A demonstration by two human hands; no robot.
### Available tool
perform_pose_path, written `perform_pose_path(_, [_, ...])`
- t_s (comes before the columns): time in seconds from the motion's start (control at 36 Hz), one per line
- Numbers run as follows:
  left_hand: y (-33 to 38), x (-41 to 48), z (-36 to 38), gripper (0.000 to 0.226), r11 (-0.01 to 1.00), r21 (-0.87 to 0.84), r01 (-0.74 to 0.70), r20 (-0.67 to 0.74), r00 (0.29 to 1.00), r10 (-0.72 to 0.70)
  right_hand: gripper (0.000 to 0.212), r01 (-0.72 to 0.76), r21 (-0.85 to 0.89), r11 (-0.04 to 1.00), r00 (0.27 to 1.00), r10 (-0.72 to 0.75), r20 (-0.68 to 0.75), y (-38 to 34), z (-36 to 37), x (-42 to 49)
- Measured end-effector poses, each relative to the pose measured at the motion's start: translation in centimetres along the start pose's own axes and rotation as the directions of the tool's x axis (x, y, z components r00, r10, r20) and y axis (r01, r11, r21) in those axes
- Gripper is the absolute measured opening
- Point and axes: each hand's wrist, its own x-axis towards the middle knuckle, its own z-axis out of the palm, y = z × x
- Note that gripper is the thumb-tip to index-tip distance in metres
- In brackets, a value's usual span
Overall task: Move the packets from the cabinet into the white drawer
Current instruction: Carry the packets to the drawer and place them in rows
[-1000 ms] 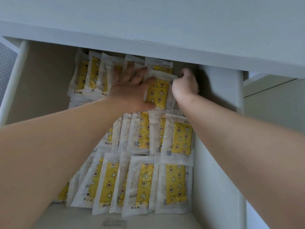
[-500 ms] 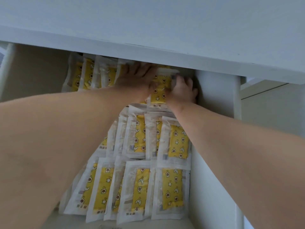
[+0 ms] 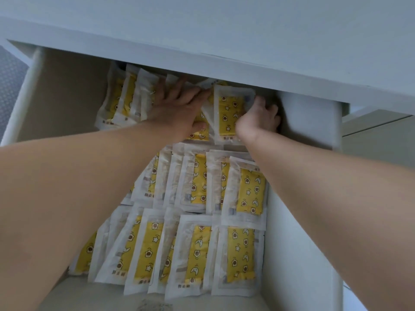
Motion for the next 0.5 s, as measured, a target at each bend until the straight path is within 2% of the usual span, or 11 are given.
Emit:
perform_pose_path(0.06, [0.0,-0.3,0.0,0.072,0.995,-0.068,0.074,-0.039,0.996,-0.076,0.059,0.062,-0.031,0.998,0.997,-0.06,0.052,0.2,-0.2,-0.1])
perform_pose_path(0.14, [-1.0,-0.9,0.4,0.081,0.976,-0.123,0.18,-0.065,0.98,-0.189,0.082,0.104,-0.098,0.99,0.992,-0.096,0.086,0.2,-0.3,0.0])
perform_pose_path(0.19, [-1.8,-1.3,0.8,0.087,0.978,-0.1,0.181,-0.055,0.981,-0.187,0.078,0.078,-0.08,0.994,0.992,-0.069,0.105,0.1,-0.1,0.3])
perform_pose_path(0.33, [-2.0,-1.7,0.9,0.086,0.989,-0.023,0.148,-0.008,0.989,-0.148,0.046,0.043,0.06,0.997,0.971,-0.056,0.234,0.0,0.1,-0.2])
perform_pose_path(0.42, [-2.0,-1.7,0.6,0.085,0.987,-0.041,0.153,0.011,0.988,-0.152,0.043,0.05,0.087,0.995,0.957,-0.073,0.282,0.2,-0.2,-0.4])
perform_pose_path(0.5, [-2.0,-1.5,0.1,0.085,0.981,-0.105,0.164,0.019,0.987,-0.163,0.038,0.048,0.138,0.989,0.968,-0.08,0.237,0.2,-0.9,0.1])
